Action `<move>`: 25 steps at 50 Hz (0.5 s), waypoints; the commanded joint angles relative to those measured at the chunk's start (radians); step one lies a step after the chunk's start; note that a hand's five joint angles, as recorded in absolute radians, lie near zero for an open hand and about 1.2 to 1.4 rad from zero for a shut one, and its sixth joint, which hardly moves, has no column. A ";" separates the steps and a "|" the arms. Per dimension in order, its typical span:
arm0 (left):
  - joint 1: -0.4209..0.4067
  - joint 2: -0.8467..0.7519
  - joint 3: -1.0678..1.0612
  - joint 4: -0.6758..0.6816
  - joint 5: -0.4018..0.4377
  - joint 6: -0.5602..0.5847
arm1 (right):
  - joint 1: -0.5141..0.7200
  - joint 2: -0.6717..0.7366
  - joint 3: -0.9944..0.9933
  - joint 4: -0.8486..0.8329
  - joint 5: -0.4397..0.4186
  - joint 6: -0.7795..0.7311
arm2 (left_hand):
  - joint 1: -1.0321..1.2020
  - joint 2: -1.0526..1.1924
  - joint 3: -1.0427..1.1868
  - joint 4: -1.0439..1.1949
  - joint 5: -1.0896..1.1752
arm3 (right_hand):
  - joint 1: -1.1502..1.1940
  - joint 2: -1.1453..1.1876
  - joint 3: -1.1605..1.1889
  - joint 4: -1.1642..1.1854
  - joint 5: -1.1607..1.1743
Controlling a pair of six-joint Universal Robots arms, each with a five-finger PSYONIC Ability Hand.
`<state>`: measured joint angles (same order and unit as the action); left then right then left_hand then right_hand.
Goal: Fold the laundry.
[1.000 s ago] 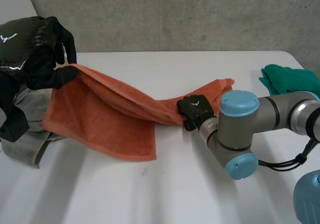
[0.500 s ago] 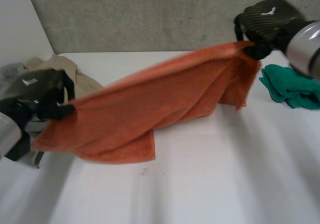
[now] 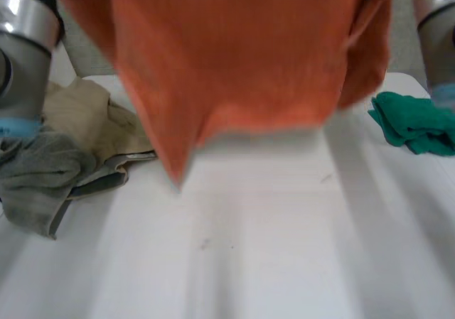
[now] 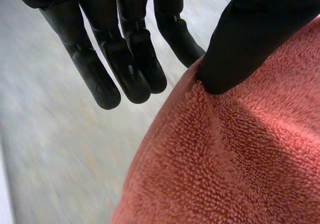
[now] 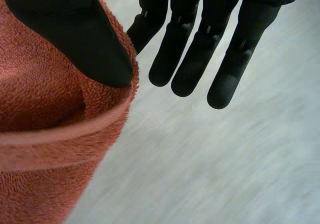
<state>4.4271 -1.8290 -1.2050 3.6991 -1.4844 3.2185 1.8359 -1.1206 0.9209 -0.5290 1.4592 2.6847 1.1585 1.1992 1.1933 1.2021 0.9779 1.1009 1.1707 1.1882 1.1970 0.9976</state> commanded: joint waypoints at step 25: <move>0.018 0.027 -0.740 -0.044 0.156 0.147 | -0.118 0.174 0.463 0.361 -0.353 -0.193 | 0.238 0.197 0.203 0.194 0.244 | 0.295 0.226 0.208 0.199 0.224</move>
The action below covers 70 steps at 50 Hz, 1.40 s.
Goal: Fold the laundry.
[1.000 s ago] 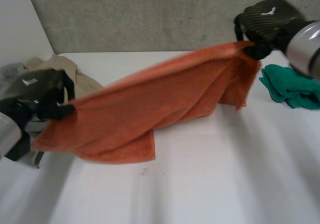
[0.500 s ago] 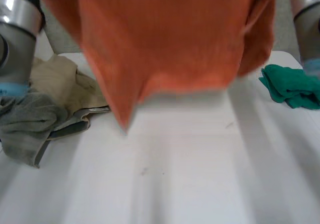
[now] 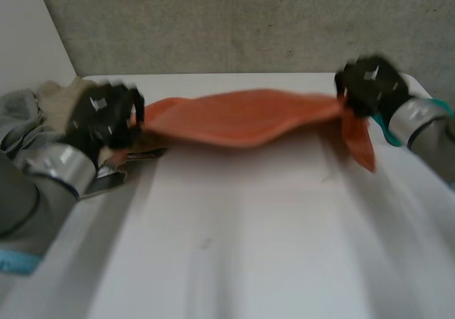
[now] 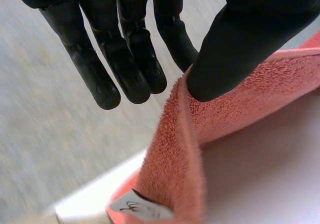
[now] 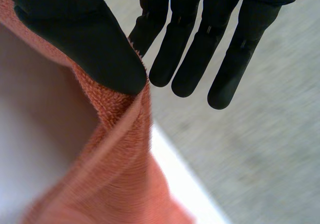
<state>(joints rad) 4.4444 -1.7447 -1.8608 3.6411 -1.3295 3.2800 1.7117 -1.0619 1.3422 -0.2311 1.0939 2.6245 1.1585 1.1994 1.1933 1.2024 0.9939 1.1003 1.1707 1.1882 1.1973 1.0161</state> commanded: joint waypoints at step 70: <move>0.075 0.073 -0.011 -0.116 -0.017 -0.026 | -0.044 0.169 0.123 0.075 0.279 0.187 | 0.238 0.197 0.203 0.194 0.228 | -0.002 -0.072 -0.090 -0.099 -0.092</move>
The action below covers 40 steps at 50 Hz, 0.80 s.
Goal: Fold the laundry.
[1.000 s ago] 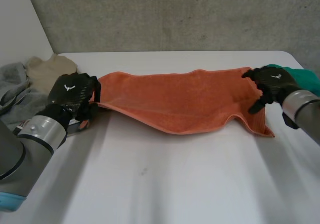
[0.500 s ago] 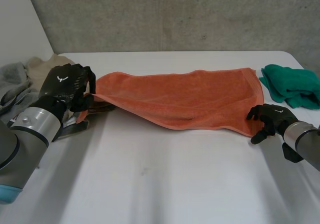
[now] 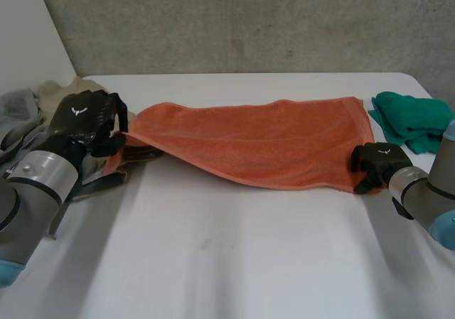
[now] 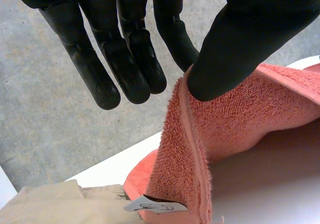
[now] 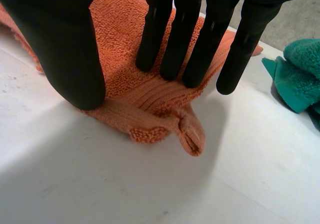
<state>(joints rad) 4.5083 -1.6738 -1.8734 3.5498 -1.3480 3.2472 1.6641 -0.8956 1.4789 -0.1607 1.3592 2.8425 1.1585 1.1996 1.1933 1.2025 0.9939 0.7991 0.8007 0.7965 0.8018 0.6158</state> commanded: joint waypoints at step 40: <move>0.002 -0.073 0.031 -0.428 0.018 0.259 | -0.144 -0.220 0.043 0.510 -0.063 -0.500 | 0.238 0.197 0.203 0.194 0.228 | 0.597 0.596 0.600 0.594 0.606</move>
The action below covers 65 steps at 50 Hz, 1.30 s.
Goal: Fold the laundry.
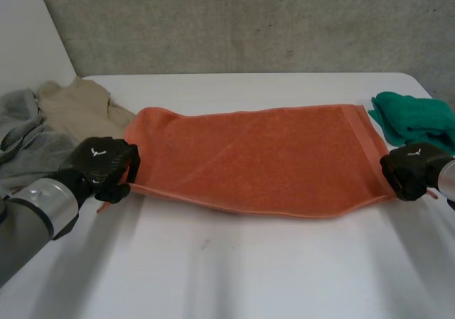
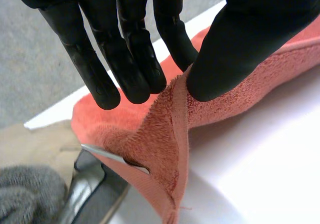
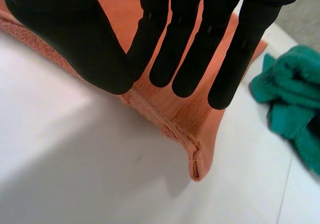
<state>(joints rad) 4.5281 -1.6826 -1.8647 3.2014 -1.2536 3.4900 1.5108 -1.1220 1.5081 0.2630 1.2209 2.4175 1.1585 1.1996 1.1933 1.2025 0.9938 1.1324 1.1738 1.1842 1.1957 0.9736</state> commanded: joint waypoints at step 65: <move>-0.104 -0.160 0.302 -0.221 -0.273 0.150 | -0.064 -0.010 0.167 -0.258 -0.021 -0.094 | 0.238 0.197 0.203 0.194 0.228 | 0.264 0.222 0.212 0.201 0.248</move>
<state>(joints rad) 4.4156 -1.8655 -1.5388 3.0055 -1.5411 3.6594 1.4514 -1.1241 1.6679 0.0863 1.1869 2.3205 1.1585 1.1996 1.1933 1.2026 0.9938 1.1026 1.1098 1.1003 1.1018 0.9262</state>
